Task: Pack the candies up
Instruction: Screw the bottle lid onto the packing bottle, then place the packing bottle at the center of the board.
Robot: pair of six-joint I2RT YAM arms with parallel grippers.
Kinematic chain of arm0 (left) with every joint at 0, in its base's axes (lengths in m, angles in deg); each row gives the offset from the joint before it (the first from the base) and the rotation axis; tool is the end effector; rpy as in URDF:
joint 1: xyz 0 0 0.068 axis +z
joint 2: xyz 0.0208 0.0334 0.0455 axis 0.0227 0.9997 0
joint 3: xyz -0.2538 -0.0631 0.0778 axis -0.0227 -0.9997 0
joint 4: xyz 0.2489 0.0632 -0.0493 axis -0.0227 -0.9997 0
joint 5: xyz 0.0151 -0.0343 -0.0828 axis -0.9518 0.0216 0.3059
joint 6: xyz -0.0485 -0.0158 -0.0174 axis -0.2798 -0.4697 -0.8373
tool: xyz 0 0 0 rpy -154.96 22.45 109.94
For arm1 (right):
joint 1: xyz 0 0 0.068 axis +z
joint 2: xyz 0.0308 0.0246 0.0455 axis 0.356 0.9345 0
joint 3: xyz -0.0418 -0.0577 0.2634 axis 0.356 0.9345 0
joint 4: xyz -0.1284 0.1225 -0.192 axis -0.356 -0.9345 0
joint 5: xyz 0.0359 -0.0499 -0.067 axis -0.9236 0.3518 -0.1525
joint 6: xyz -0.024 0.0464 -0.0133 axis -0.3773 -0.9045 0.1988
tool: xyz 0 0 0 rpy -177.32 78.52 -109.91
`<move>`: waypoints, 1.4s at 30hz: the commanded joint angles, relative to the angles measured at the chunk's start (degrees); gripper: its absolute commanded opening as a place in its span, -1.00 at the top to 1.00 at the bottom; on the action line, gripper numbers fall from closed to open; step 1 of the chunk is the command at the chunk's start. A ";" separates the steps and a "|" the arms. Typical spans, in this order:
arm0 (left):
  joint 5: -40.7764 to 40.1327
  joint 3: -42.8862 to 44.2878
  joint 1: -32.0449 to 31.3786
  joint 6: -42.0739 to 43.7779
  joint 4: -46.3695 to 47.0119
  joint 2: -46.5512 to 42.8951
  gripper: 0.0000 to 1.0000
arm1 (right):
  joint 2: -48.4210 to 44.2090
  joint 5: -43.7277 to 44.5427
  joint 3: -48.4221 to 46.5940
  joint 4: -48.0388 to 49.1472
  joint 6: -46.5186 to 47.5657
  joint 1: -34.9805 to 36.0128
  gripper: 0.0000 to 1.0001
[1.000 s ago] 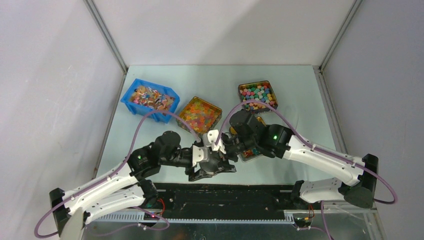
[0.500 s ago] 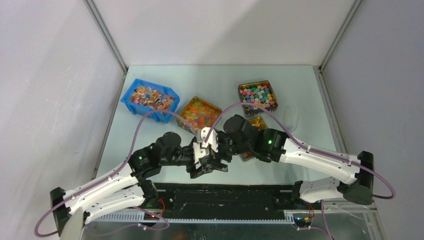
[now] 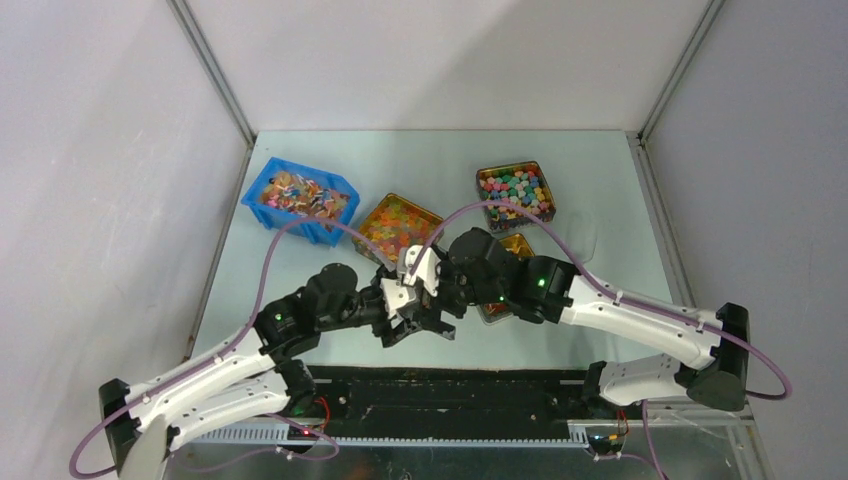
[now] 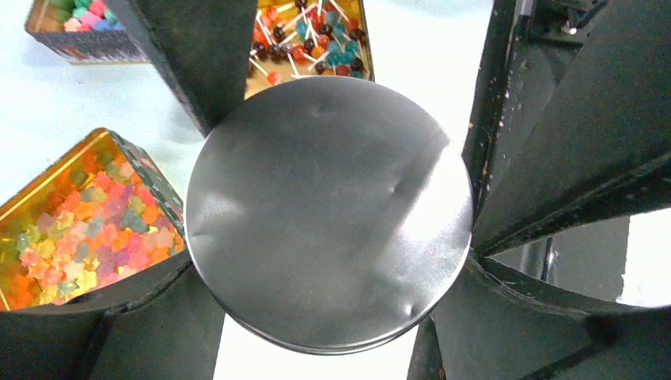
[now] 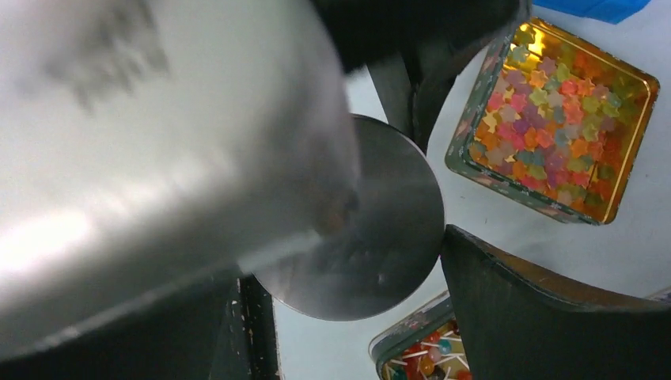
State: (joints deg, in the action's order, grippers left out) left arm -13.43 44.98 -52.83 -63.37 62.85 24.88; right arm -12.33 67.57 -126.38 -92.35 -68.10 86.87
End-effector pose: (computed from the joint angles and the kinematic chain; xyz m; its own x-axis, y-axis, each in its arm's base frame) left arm 0.0929 -0.1443 0.2834 -0.0002 0.4264 -0.9045 0.9527 0.2750 0.1294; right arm 0.1096 0.2628 0.3409 -0.0019 -0.5683 -0.8228 -0.9878 0.1294 -0.0871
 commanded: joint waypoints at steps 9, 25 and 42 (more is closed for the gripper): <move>-2.11 -7.32 0.24 -3.84 16.71 -1.02 0.36 | -12.00 -3.92 9.83 4.82 -3.76 -7.91 -0.99; 0.49 -17.97 1.36 -2.91 38.66 14.73 0.35 | -19.50 -7.16 16.76 4.09 -8.35 -20.06 -0.99; 3.91 -14.92 1.90 -3.08 58.97 40.40 0.33 | -21.32 -9.16 17.97 1.87 -8.54 -24.83 -0.99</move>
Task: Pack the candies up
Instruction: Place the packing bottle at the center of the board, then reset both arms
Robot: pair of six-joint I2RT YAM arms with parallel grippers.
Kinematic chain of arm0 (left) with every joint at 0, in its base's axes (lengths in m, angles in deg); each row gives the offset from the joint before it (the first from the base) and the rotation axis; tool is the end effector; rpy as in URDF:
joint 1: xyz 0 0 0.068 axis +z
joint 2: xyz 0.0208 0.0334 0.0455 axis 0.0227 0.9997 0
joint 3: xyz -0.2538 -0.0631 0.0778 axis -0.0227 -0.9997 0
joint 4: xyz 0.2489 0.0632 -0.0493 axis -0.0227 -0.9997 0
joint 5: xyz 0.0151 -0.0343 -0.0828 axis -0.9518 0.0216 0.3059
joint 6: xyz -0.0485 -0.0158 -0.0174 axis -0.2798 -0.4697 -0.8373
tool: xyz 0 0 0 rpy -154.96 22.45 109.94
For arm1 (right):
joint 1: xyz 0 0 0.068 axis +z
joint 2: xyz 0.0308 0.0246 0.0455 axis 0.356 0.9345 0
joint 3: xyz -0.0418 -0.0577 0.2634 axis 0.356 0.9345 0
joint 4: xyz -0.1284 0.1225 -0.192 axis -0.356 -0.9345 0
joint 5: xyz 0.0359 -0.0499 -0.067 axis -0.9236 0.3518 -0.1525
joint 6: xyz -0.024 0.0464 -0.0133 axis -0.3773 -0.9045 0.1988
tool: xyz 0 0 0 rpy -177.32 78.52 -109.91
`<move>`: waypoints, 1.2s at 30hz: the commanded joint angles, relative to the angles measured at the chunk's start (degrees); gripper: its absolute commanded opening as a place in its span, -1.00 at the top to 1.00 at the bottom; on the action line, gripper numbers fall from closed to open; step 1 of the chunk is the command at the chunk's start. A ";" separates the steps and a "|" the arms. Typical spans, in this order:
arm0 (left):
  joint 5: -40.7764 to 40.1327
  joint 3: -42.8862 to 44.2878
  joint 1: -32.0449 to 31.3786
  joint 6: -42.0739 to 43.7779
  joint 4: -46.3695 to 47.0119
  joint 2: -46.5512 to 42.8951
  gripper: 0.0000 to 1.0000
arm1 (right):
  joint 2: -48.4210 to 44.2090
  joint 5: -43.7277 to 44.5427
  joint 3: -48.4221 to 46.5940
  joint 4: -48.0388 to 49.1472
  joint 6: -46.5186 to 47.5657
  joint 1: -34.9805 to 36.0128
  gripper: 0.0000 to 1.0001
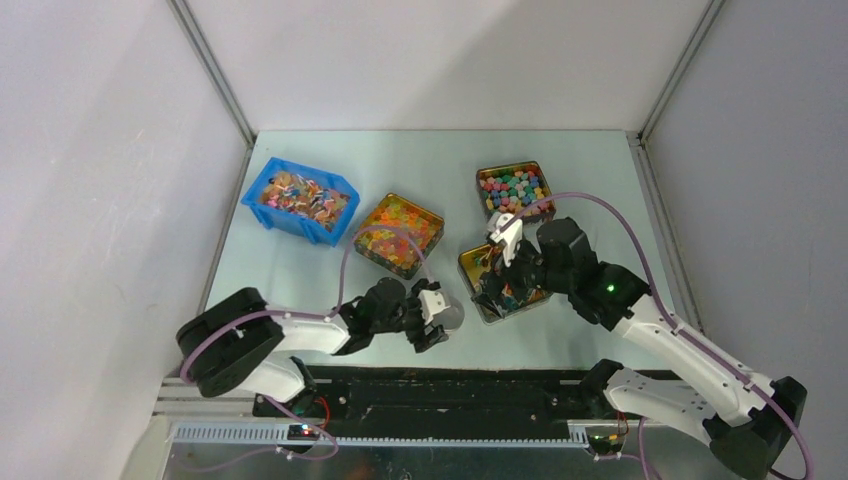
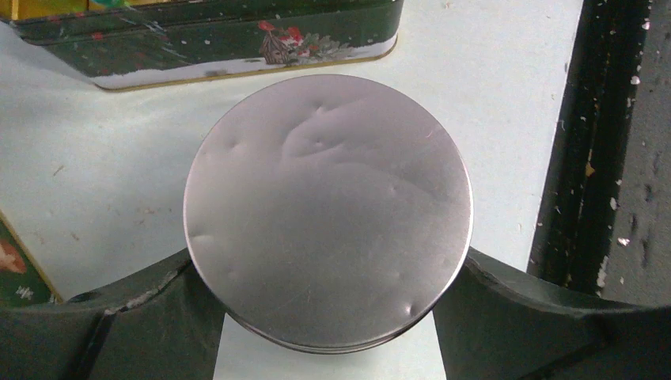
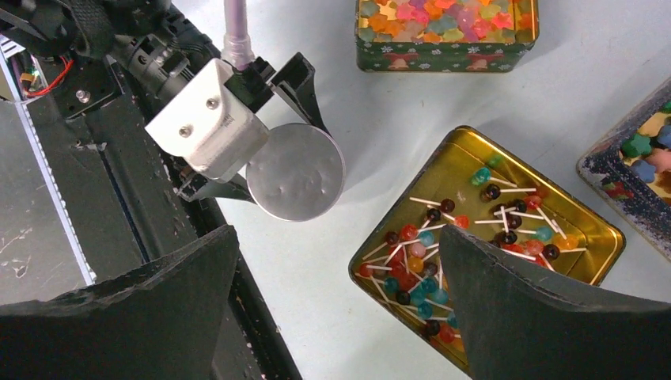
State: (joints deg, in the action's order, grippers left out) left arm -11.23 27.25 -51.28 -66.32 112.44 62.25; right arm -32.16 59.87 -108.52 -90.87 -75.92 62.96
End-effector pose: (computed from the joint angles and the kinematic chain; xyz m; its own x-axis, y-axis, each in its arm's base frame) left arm 0.1368 -0.1962 0.1361 -0.1101 0.4717 -0.8749 0.9577 0.2860 0.0336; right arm 0.1440 0.1454 0.3153 -0.3021 -0.3994 -0.8655 -0.8711 0.4846 0.0804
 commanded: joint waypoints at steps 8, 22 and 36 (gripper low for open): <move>2.19 4.66 0.30 -1.09 11.31 9.45 0.10 | -2.07 -2.04 0.23 -0.77 -0.57 -2.64 -0.99; -5.74 6.27 0.37 0.49 -7.24 4.04 -0.99 | -2.32 -3.10 0.56 -0.32 -0.29 -3.53 -0.99; -21.40 9.86 0.33 -15.55 -30.06 -10.71 -0.99 | -2.57 -3.09 0.50 -0.44 -0.31 -4.29 -0.99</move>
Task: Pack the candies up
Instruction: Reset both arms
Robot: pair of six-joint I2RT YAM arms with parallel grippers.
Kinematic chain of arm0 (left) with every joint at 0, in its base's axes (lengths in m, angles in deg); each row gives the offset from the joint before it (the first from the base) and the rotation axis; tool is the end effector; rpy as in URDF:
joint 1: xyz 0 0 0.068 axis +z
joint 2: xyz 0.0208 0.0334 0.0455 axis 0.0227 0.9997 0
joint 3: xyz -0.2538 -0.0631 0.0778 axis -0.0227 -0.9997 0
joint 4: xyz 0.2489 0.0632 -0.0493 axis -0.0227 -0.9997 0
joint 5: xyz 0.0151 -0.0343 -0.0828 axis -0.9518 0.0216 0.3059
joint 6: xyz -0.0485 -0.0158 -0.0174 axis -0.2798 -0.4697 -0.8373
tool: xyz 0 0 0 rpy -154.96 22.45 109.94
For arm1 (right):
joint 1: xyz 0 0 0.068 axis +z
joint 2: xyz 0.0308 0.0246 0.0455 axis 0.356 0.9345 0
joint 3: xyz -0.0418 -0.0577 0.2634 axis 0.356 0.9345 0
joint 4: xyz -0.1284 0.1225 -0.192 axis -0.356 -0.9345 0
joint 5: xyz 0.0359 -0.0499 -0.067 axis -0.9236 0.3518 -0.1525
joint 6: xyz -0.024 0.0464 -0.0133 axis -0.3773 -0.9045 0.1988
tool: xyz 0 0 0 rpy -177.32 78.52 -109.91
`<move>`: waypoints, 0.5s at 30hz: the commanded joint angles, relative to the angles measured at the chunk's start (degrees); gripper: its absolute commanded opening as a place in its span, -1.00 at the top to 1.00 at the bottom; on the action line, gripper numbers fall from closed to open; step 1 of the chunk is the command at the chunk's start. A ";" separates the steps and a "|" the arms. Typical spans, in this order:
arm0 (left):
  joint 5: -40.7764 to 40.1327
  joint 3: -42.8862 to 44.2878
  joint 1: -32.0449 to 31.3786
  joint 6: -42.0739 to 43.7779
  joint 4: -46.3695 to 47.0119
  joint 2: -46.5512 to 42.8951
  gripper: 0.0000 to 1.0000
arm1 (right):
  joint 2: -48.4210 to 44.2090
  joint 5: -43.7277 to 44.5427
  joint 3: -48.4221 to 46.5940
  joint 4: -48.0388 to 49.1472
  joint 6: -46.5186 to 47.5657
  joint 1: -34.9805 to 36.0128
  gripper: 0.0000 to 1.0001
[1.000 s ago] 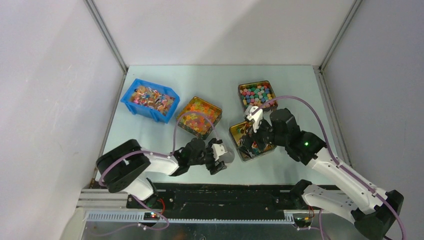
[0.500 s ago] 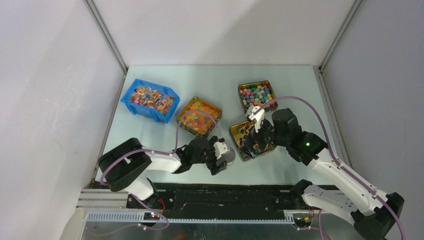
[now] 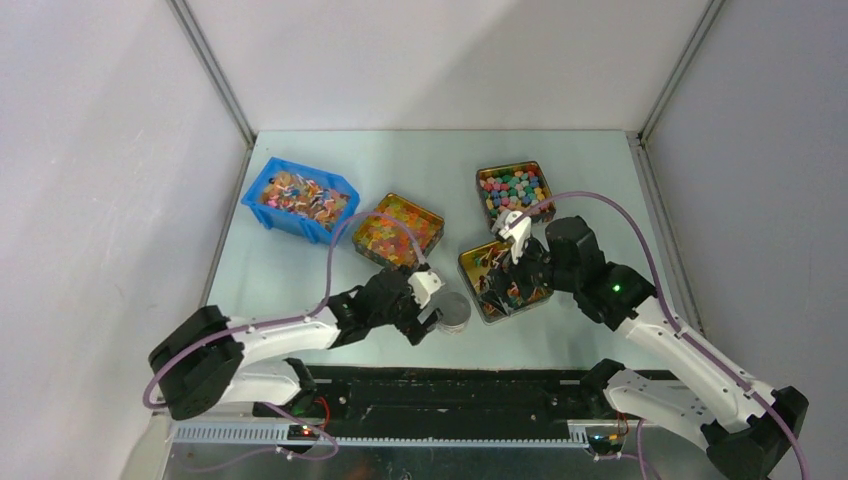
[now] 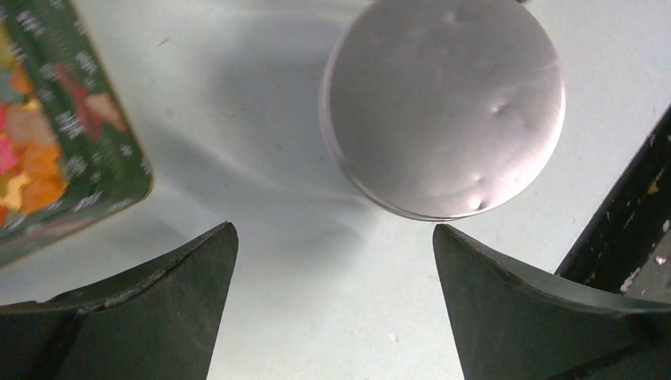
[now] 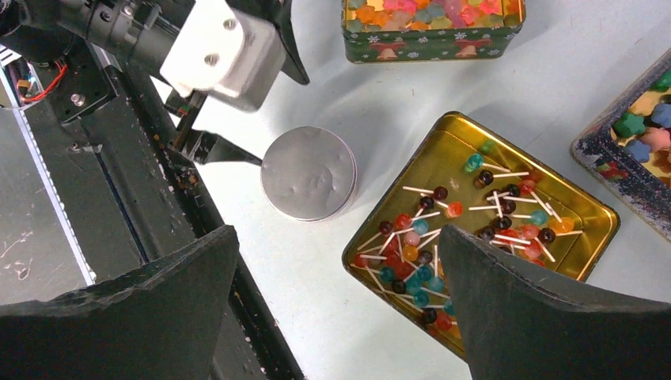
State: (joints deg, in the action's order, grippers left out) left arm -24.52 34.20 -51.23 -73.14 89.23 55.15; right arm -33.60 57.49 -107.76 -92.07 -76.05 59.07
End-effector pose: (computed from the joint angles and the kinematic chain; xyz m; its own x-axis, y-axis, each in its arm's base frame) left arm 0.1425 -0.1900 0.1608 -0.3109 0.5545 -0.7719 0.8555 0.5171 0.0269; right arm 0.1473 0.1322 0.3137 -0.3349 -0.3786 -0.8629 -0.8522 0.5125 0.1059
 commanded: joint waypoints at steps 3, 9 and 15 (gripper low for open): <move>-11.39 3.06 0.29 -12.26 -10.70 -6.28 -0.99 | -1.22 -0.87 -0.21 0.66 -0.23 -0.57 -0.99; -17.52 4.07 0.26 -15.77 -14.35 -12.43 -0.99 | -1.07 -1.17 -0.21 1.21 -0.54 -0.89 -0.99; -17.04 5.49 2.17 -17.08 -14.98 -18.82 -0.99 | -1.31 -2.24 0.69 2.65 -2.29 -1.80 -0.99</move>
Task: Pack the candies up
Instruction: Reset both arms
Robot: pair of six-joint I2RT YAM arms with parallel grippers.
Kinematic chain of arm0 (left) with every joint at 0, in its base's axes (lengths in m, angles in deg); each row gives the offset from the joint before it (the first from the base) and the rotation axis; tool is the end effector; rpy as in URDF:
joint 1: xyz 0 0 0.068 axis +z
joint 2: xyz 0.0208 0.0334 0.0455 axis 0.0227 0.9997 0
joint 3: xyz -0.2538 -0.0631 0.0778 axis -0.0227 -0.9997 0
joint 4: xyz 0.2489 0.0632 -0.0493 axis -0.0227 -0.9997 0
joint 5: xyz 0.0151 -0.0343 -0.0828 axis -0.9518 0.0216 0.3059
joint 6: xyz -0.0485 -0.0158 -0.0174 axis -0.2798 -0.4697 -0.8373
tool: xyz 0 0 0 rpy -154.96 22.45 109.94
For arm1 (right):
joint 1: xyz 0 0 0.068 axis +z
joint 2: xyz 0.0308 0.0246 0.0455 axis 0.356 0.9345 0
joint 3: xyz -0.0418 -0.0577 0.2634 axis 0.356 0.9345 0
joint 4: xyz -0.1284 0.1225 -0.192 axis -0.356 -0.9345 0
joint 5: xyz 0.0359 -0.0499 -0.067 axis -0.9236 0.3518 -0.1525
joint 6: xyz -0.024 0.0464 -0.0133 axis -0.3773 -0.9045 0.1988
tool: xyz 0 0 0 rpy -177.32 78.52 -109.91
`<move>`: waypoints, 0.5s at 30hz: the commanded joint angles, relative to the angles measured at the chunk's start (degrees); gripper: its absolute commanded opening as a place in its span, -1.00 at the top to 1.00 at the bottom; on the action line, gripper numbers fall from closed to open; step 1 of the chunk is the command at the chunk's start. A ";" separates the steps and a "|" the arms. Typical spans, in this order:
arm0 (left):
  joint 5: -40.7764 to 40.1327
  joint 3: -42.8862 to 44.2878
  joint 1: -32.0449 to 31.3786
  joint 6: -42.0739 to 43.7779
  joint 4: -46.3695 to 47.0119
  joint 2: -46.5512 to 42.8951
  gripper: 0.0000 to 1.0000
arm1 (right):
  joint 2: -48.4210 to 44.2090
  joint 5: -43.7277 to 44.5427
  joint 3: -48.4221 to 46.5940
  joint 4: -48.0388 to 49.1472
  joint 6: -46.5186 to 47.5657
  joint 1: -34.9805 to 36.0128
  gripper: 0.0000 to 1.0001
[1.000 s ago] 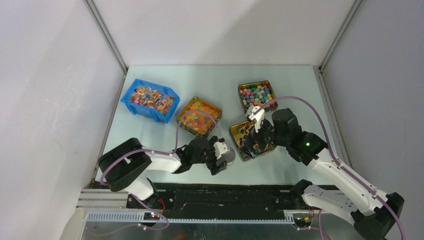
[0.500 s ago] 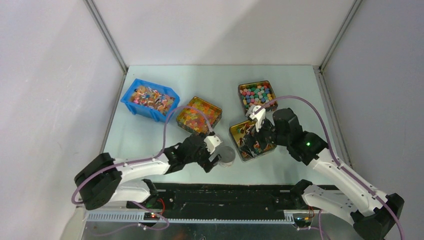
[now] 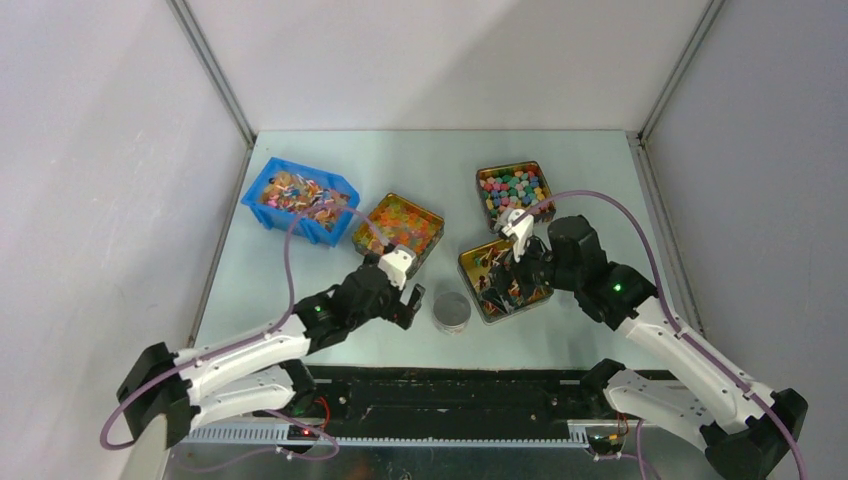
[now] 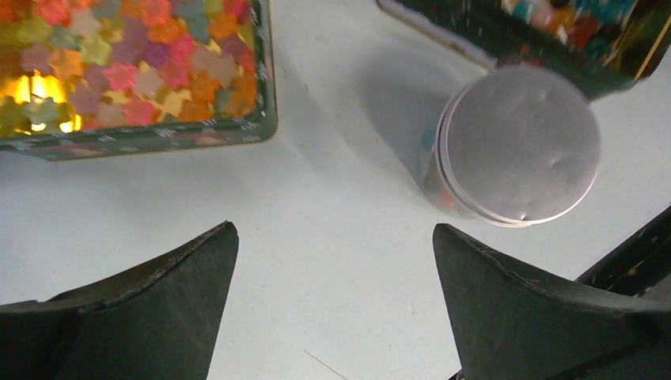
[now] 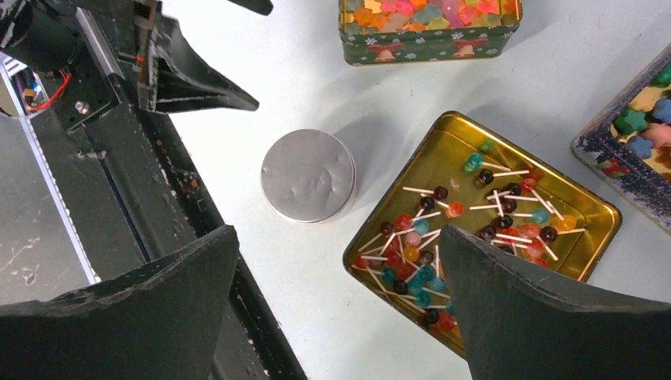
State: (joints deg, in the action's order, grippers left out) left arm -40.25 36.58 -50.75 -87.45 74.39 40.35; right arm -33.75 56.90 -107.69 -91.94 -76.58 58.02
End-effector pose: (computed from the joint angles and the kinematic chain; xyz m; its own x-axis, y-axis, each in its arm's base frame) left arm 0.1338 -0.1599 0.2049 -0.4734 0.3552 -0.8061 0.6041 0.7969 -0.0037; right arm 0.1491 0.1294 0.3140 -0.3467 -0.3649 -0.8641 -0.8440 0.5233 0.1176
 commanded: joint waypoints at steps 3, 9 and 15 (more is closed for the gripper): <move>2.56 2.73 5.22 -3.83 2.32 -5.81 -0.99 | -1.84 -2.86 2.00 3.95 -3.04 -2.02 -0.99; 13.13 -1.66 15.10 -7.71 10.68 -10.45 -0.99 | -3.10 -6.33 3.72 5.56 -6.44 -6.42 -0.99; 18.00 -6.08 25.66 -10.26 13.21 -18.16 -0.99 | -5.13 -9.73 6.53 8.60 -11.54 -14.61 -0.99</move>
State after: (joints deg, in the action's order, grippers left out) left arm -27.23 32.10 -30.75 -94.84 83.15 26.58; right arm -36.88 50.80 -102.47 -88.27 -83.16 47.79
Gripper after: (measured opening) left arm 0.996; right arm 0.994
